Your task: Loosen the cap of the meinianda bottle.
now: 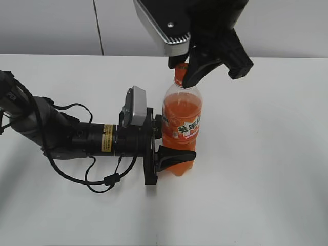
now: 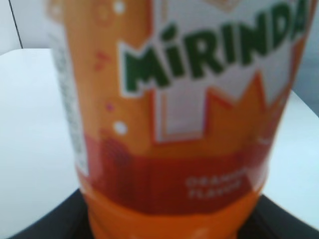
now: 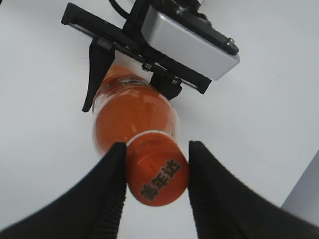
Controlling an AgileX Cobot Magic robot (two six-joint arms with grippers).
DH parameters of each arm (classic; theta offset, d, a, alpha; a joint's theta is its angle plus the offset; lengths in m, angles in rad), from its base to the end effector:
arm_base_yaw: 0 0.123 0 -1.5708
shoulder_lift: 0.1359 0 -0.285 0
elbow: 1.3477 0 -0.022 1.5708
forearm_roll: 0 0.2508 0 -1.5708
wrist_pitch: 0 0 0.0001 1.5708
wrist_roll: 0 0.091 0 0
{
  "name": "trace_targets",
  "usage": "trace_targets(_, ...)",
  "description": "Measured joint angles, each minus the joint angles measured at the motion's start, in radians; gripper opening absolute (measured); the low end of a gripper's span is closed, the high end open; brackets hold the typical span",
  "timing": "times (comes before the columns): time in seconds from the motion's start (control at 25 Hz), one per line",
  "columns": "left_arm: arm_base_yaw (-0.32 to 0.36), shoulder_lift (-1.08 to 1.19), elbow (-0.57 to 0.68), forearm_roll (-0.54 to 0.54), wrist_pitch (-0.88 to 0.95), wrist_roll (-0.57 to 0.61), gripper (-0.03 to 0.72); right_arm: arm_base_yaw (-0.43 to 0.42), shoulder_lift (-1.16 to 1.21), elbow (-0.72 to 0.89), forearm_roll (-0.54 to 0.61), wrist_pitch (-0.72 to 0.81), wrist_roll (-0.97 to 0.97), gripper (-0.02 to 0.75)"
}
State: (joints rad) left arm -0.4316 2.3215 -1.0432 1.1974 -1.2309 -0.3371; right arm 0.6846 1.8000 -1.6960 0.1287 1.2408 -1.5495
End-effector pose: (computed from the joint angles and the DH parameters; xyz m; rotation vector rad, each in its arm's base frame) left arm 0.3068 -0.2292 0.0617 1.3257 1.3447 -1.0783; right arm 0.2880 0.2494 0.3211 -2.5065 1.2575 -0.0220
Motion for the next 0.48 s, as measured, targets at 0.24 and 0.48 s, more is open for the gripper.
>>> trace_targets(0.24,0.000,0.000,0.000,0.003,0.000,-0.002,0.394,0.000,0.001,0.000,0.010,-0.008,0.136,0.470)
trace_targets(0.48,0.000,0.000,0.000,0.004,-0.001,-0.003,0.394,0.000,-0.042,-0.001,0.058,-0.011,0.300,0.494)
